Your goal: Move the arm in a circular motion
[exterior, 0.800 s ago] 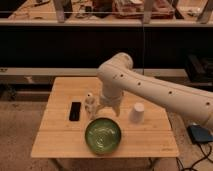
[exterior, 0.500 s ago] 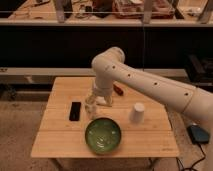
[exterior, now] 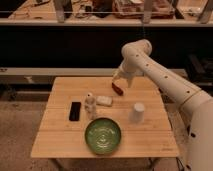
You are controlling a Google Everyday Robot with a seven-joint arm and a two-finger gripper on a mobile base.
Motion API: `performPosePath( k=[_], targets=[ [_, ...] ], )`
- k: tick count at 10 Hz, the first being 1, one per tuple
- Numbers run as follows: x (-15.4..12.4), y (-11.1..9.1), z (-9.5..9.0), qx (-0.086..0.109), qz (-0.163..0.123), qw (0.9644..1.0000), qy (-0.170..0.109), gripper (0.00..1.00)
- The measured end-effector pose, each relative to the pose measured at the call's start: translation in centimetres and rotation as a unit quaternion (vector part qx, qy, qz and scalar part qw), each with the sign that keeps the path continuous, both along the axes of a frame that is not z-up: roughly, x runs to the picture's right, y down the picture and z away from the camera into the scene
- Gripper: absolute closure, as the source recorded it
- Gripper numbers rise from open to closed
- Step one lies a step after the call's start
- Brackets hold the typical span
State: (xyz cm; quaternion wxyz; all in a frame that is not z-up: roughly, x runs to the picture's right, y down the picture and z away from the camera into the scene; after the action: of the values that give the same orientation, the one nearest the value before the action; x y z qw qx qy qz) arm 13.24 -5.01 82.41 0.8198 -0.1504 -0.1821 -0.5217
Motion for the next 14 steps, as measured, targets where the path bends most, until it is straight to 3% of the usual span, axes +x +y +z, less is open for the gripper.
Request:
performPosePath(
  k=[2,3,5,6,8,9,10,12,14],
  targets=[
    [5.5,0.2,-0.4,-0.003,0.030,0.9984,0.048,0.40],
    [9.6,1.3,-2.2,-0.011,0.047,0.9951,0.086,0.40],
    [13.6,4.0,-6.2,-0.028,0.061,0.9892,0.131,0.40],
    [14.0,5.8,-8.3,-0.041,0.064,0.9872,0.140,0.40],
    [11.4,9.8,-12.0,-0.071,0.054,0.9877,0.129,0.40],
    [7.9,11.3,-13.4,-0.078,0.041,0.9908,0.103,0.40],
    [5.1,11.9,-14.2,-0.079,0.032,0.9932,0.079,0.40],
    [-3.6,12.0,-15.2,-0.075,-0.001,0.9972,-0.008,0.40],
    [-8.6,10.4,-14.9,-0.057,-0.025,0.9959,-0.066,0.40]
  ],
)
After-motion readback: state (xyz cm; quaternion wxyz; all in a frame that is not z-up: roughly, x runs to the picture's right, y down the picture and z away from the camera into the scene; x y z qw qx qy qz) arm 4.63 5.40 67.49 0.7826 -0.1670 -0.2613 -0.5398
